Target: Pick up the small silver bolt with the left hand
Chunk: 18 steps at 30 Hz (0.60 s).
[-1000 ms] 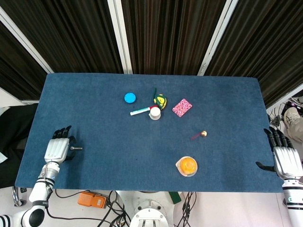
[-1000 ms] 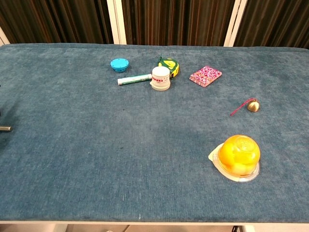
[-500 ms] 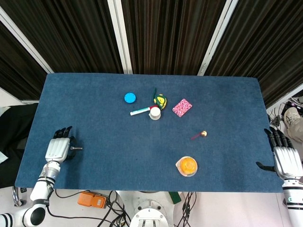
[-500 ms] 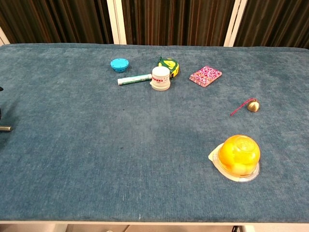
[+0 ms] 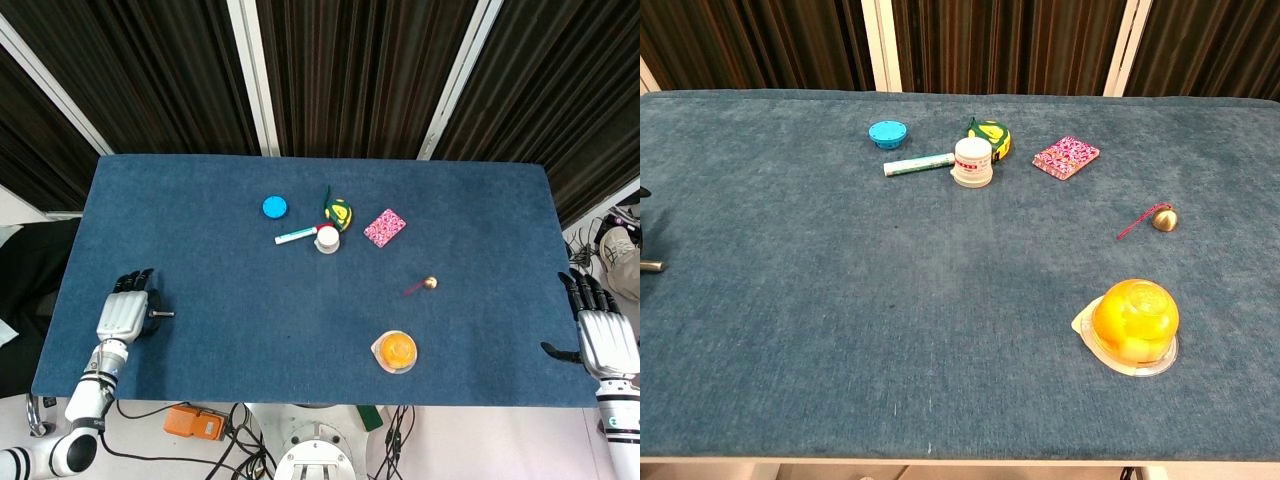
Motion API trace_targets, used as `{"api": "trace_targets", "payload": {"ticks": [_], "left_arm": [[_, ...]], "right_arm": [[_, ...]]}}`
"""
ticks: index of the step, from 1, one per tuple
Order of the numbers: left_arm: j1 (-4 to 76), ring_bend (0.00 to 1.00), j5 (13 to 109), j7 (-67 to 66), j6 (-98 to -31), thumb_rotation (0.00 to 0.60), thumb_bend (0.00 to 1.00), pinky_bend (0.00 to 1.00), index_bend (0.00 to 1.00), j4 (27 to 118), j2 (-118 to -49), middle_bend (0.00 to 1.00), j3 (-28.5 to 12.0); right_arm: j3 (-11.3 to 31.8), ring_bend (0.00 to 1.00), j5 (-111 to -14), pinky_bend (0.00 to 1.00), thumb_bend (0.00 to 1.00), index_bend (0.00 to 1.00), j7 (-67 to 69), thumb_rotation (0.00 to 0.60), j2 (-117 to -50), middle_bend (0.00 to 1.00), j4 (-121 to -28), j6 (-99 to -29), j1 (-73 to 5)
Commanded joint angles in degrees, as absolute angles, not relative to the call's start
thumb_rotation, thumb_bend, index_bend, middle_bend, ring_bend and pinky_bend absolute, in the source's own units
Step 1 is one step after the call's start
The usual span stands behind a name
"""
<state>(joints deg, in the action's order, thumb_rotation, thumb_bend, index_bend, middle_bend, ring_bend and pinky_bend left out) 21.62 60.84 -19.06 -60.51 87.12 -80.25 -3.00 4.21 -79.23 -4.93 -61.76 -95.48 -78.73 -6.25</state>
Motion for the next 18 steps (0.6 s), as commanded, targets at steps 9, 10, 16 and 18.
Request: {"api": "trace_targets", "payload": {"ticks": [9, 10, 16, 18], "left_arm": [[21.7, 0.00, 61.6, -17.3, -60.1, 0.600, 0.34, 0.07, 0.53, 86.0, -80.7, 0.08, -2.9], [21.6, 0.00, 61.9, -16.9, -60.2, 0.600, 0.34, 0.07, 0.53, 86.0, -80.7, 0.09, -2.9], [21.7, 0.00, 62.4, -16.4, -60.3, 0.600, 0.40, 0.07, 0.58, 86.5, -80.0, 0.11, -2.8], [21.7, 0.00, 62.4, -16.5, -60.4, 0.600, 0.43, 0.07, 0.60, 86.9, -79.7, 0.12, -2.9]], "right_arm": [[4.2, 0.07, -79.3, 0.17, 0.16, 0.06, -4.9, 0.600, -61.8, 0.07, -95.5, -78.8, -6.2], [4.2, 0.07, -79.3, 0.17, 0.16, 0.06, -4.9, 0.600, -61.8, 0.07, -95.5, -78.8, -6.2], [4.2, 0.07, -79.3, 0.17, 0.16, 0.06, -4.9, 0.600, -61.8, 0.07, -95.6, -78.7, -6.2], [4.2, 0.07, -79.2, 0.17, 0.16, 0.06, -4.8, 0.600, -61.8, 0.07, -95.6, -78.7, -6.2]]}}
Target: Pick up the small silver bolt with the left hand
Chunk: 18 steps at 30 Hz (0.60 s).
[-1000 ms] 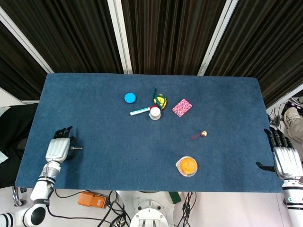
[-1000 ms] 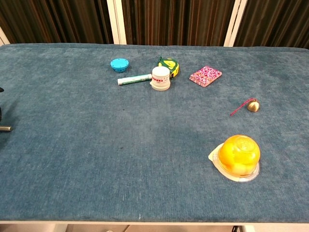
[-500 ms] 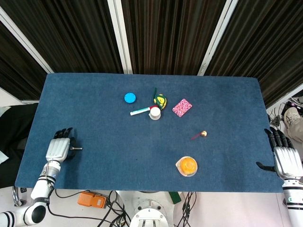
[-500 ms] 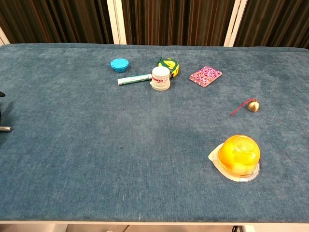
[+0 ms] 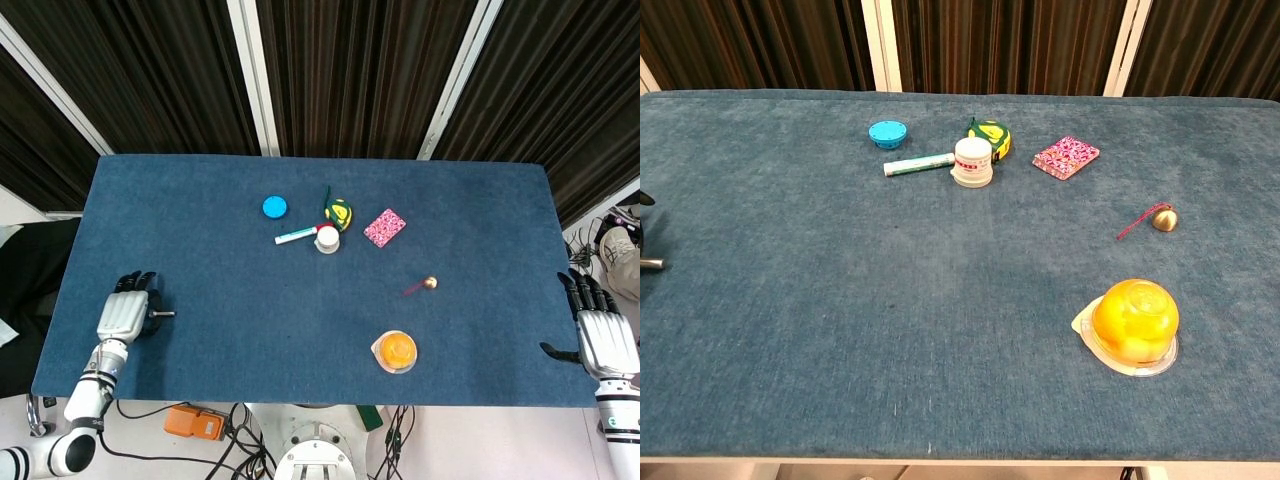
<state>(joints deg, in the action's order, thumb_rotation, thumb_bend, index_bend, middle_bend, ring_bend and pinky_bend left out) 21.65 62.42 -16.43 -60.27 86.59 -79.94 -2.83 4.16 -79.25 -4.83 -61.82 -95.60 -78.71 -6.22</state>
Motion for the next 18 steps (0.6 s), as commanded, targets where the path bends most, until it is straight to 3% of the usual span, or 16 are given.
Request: {"api": "trace_targets", "payload": {"ticks": [1, 9, 18], "left_arm": [[21.7, 0.00, 62.4, -16.5, -60.4, 0.600, 0.45, 0.07, 0.61, 87.3, -79.4, 0.13, -2.9], [23.0, 0.00, 64.3, -16.0, -60.6, 0.600, 0.49, 0.07, 0.64, 95.0, -73.9, 0.14, -4.5], [28.6, 0.00, 60.9, -22.4, -59.6, 0.600, 0.49, 0.07, 0.64, 111.4, -61.5, 0.14, -10.4]], "right_arm": [[4.2, 0.07, -79.2, 0.17, 0.16, 0.06, -4.8, 0.600, -61.8, 0.07, -95.7, -78.7, -6.2], [4.3, 0.07, -78.9, 0.17, 0.16, 0.06, -4.9, 0.600, -61.8, 0.07, -95.8, -78.7, -6.2], [4.3, 0.07, -78.9, 0.17, 0.16, 0.06, -4.6, 0.600, -61.7, 0.07, -95.8, -78.7, -6.2]]}}
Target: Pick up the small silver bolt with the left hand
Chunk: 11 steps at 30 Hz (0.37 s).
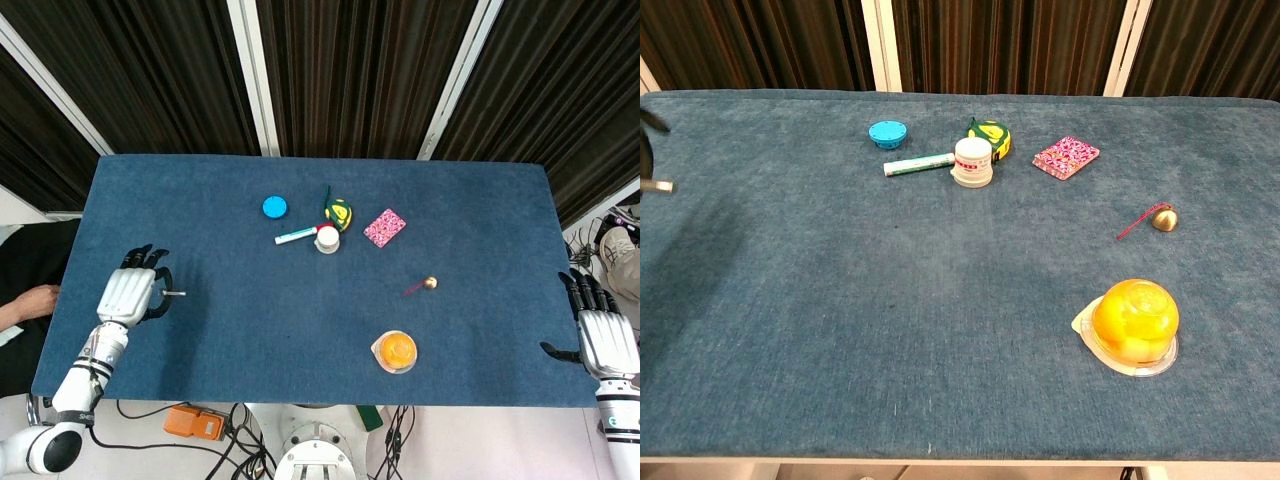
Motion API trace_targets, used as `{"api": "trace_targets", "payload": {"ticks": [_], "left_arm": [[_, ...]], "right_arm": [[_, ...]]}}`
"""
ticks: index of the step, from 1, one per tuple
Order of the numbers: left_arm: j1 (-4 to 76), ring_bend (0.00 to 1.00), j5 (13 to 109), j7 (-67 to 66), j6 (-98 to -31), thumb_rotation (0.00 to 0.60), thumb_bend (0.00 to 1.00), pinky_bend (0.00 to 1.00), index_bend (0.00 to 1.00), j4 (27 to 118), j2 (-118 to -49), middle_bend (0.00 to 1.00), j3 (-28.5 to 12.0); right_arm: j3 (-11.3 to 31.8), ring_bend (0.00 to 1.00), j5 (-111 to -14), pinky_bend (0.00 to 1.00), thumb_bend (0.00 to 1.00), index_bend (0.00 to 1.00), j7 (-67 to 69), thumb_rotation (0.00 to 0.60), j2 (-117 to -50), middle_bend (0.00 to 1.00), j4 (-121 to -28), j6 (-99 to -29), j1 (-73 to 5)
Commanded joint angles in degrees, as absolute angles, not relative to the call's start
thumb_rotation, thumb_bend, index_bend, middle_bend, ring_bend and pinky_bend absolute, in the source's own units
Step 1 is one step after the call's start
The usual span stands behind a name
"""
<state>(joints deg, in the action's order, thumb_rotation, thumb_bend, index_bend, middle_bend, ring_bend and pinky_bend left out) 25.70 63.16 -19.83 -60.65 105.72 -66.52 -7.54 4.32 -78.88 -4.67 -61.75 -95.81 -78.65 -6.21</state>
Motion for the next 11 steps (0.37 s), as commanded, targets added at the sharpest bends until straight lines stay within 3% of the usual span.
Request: {"api": "trace_targets", "payload": {"ticks": [1, 11], "left_arm": [[29.5, 0.00, 60.0, -23.2, -59.2, 0.600, 0.49, 0.07, 0.64, 113.1, -60.2, 0.14, -11.2], [37.4, 0.00, 51.1, -32.7, -58.3, 0.600, 0.49, 0.07, 0.64, 120.3, -54.8, 0.14, -14.1]], "right_arm": [[4.3, 0.07, -78.9, 0.17, 0.16, 0.06, -4.6, 0.600, -61.7, 0.07, -95.8, -78.7, -6.2], [4.5, 0.07, -78.6, 0.17, 0.16, 0.06, -4.2, 0.600, -61.5, 0.07, -95.8, -78.9, -6.0]]}}
